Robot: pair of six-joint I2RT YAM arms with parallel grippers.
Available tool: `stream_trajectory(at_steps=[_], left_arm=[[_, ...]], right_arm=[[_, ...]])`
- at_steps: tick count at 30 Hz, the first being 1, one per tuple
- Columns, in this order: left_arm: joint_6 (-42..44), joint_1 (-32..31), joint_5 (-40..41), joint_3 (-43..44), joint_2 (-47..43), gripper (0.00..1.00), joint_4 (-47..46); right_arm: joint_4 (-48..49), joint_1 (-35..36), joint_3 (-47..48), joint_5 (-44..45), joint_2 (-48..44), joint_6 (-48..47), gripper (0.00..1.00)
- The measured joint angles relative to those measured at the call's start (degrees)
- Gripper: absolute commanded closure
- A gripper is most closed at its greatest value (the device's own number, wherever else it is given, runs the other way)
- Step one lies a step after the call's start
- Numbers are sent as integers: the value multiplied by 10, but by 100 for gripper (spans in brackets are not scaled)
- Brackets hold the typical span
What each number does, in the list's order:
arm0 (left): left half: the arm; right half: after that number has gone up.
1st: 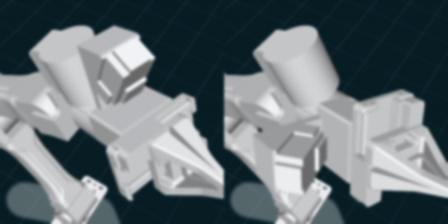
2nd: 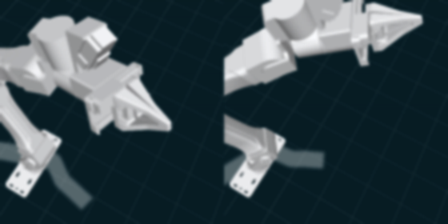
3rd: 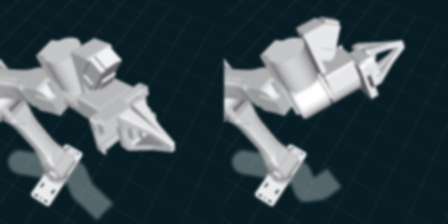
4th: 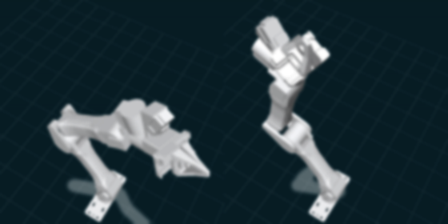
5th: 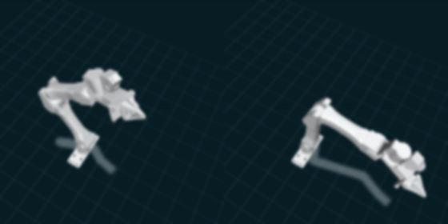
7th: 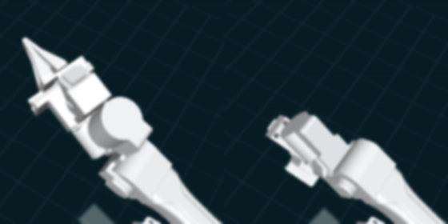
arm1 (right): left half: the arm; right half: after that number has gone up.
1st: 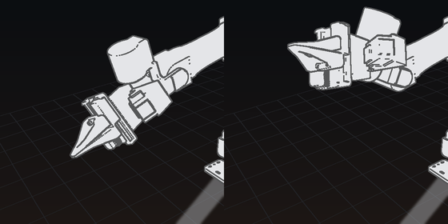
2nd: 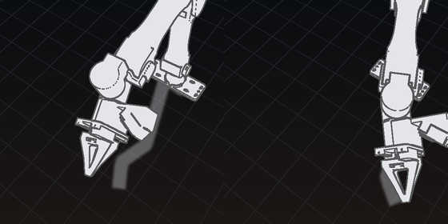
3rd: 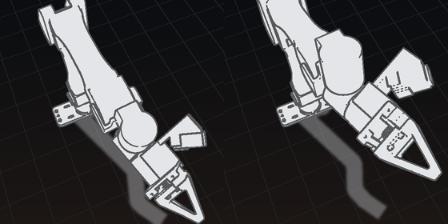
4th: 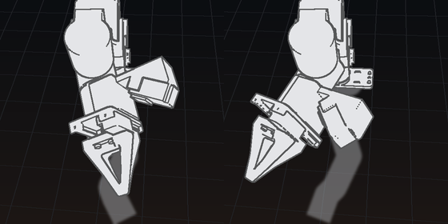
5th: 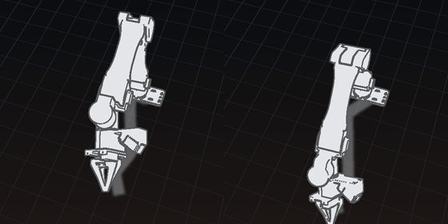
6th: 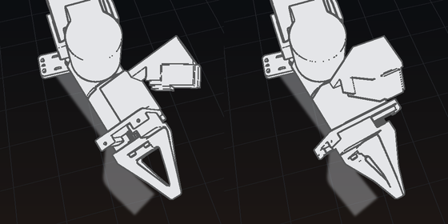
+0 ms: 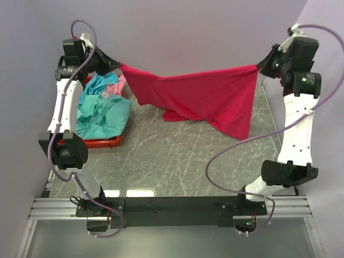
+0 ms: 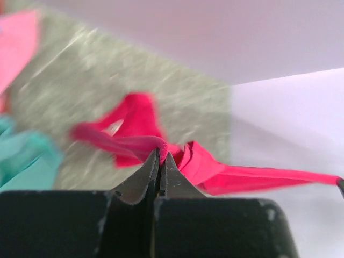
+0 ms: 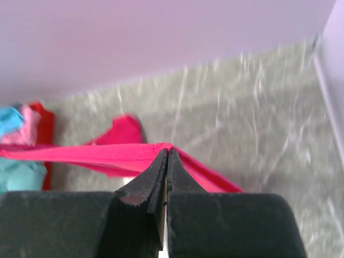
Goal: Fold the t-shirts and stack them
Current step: Flatten the tshirt out
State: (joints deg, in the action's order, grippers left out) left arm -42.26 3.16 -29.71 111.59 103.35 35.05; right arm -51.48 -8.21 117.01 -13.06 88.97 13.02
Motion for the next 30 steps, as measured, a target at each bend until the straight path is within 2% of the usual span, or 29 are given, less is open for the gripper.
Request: stream_trajectory(at_steps=[4, 10, 14, 20, 25, 30], left_arm=[[-51, 3, -51, 28, 2, 99, -73], [-96, 4, -95, 38, -12, 99, -125], [-109, 4, -115, 6, -69, 99, -148], [-112, 4, -130, 3, -171, 99, -169], [-115, 4, -137, 42, -235, 99, -182], [-128, 4, -141, 97, -257, 99, -199]], right_arm=[[11, -7, 63, -8, 4, 0, 100], [32, -14, 42, -11, -41, 0, 100], [49, -15, 2, 1, -114, -5, 100], [80, -16, -6, 30, -222, -23, 100], [113, -16, -28, 55, -307, -38, 100], [142, -17, -30, 78, -362, -51, 100]])
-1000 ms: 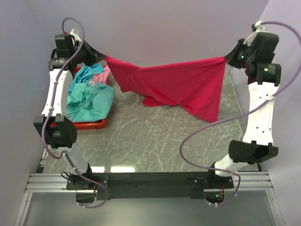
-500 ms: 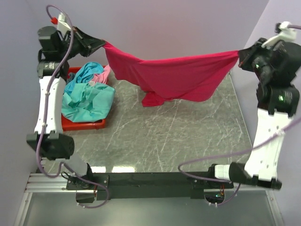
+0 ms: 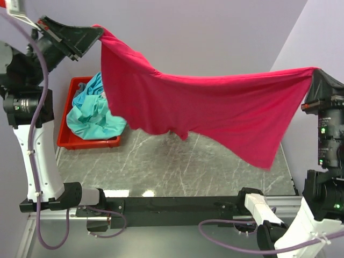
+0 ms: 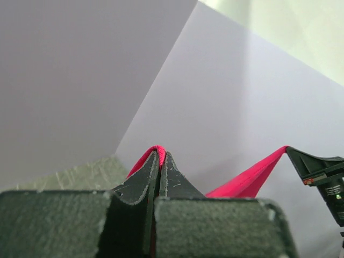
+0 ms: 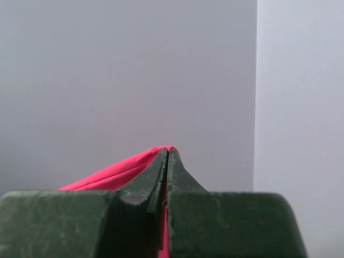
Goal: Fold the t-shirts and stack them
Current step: Flatten the tshirt out
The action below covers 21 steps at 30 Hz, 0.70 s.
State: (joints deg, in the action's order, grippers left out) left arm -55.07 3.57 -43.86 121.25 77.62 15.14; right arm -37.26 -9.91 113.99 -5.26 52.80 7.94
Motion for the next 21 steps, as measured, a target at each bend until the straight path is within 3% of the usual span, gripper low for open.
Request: stream_trajectory(at_steps=[5, 12, 16, 21], left_arm=[[-36, 0, -4, 15, -3, 99, -61], [-45, -3, -2, -70, 21, 99, -115], [-14, -31, 13, -57, 114, 99, -93], [22, -72, 31, 35, 261, 99, -29]], right_arm=[[19, 0, -2, 16, -8, -6, 100], [55, 0, -102, 18, 3, -3, 100], [77, 0, -170, 17, 46, 1, 100], [99, -6, -209, 10, 135, 11, 100]])
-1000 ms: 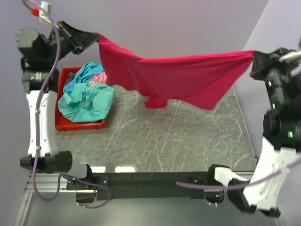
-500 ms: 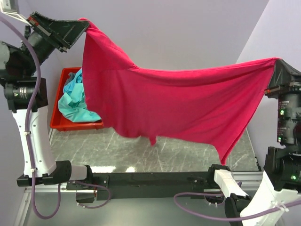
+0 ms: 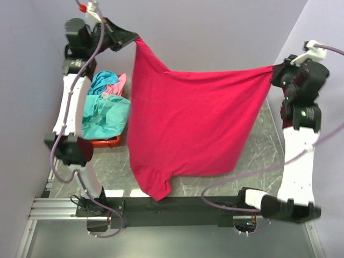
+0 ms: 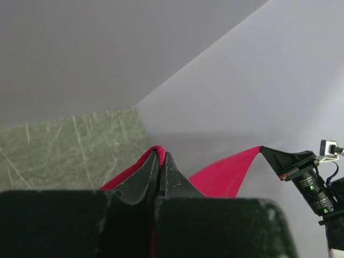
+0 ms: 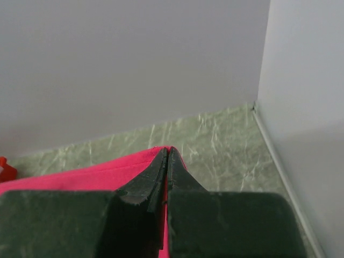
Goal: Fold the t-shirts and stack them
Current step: Flatten the tshirt out
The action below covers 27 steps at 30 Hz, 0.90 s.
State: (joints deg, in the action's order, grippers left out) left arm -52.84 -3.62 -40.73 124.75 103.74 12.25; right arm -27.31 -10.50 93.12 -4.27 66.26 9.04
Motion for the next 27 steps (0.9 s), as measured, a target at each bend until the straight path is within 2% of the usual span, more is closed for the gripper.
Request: stream_trajectory(at_steps=[5, 10, 16, 20, 23, 27], left_arm=[[4, -7, 7, 71, 83, 99, 20], [-20, -4, 8, 91, 84, 99, -56], [-24, 2, 20, 88, 40, 99, -141], [-16, 4, 13, 11, -45, 99, -168], [6, -2, 4, -115, -135, 99, -173], [75, -51, 8, -295, -238, 99, -104]], right_arm=[[14, -6, 5, -10, 77, 12, 100], [18, -13, 95, -17, 130, 17, 100], [47, -40, 174, -30, 128, 18, 100], [83, -53, 110, -38, 80, 17, 100], [99, -56, 17, -38, 38, 14, 100], [113, -65, -137, -40, -8, -1, 100]])
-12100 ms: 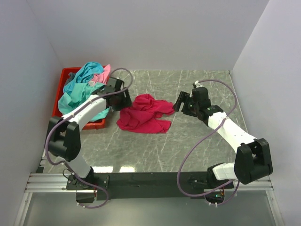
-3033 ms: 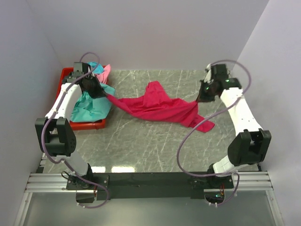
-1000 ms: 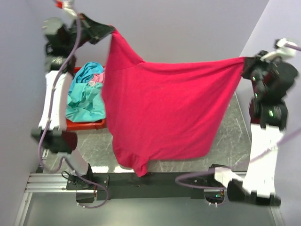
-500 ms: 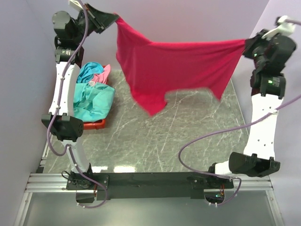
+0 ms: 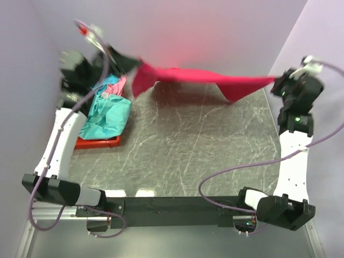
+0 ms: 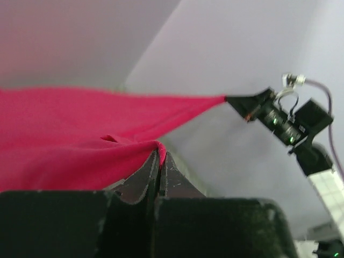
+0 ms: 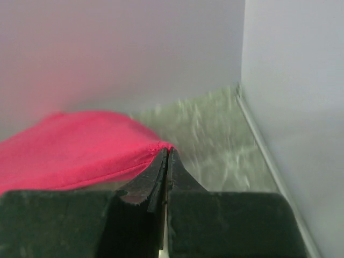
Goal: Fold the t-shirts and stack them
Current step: Flatten the tshirt out
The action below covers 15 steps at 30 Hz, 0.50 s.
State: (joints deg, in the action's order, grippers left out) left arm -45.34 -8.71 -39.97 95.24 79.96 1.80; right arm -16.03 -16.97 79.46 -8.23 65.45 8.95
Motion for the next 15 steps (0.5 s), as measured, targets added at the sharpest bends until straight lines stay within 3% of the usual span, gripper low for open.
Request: stream_trajectory(at_steps=[5, 8, 15], left_arm=[[89, -58, 24, -196, -33, 99, 136], [128, -69, 54, -276, -26, 100, 240], [160, -88, 84, -338, -88, 100, 370]], right_arm=[[8, -5, -163, -7, -13, -23, 100], [2, -5, -203, -13, -7, -34, 100], [-24, -5, -212, 4, -12, -48, 100]])
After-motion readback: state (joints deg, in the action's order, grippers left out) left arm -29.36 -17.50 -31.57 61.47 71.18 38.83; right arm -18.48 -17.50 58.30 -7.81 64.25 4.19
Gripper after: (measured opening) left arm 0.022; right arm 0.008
